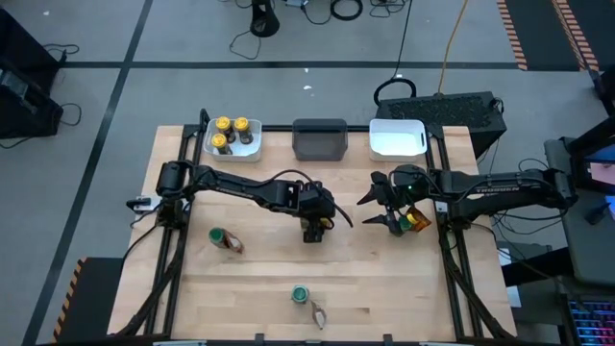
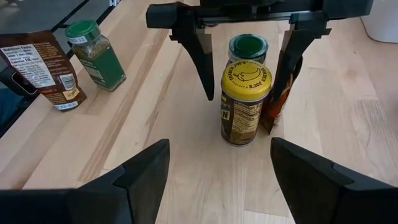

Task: Sort spices by type
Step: Put the yellow seasoning bottle into the left white bin

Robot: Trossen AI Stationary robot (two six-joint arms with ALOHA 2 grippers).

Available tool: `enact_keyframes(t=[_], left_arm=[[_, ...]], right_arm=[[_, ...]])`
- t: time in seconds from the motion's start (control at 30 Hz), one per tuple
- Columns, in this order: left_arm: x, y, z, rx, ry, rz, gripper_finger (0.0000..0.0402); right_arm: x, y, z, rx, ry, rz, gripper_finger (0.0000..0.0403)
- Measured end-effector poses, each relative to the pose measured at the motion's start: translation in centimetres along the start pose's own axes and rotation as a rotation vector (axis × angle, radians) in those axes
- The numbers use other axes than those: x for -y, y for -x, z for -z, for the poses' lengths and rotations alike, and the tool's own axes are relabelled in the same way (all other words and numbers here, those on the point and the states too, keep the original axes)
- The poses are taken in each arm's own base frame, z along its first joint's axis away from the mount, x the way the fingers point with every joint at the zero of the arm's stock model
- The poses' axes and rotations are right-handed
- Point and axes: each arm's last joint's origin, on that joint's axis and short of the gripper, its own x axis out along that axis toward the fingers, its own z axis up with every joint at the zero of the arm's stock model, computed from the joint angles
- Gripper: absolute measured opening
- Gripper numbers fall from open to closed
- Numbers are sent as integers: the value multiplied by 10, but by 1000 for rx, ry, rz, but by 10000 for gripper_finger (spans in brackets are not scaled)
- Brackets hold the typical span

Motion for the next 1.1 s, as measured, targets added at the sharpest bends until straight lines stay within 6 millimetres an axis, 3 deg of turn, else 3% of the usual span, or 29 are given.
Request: enact_keyframes(t=[0.23,0.57,0.93,1.1], left_arm=[[0,0,0,-1,2,0,326],[0,0,0,-1,5,1,238],[0,14,-21,63,2,80,237],[-2,32,-37,87,-33,95,241]], right_arm=[[0,0,0,-1,-4,0,263],[0,0,0,-1,-4,0,263],[0,0,1,-4,-5,0,263],[0,0,1,-4,-5,0,263]])
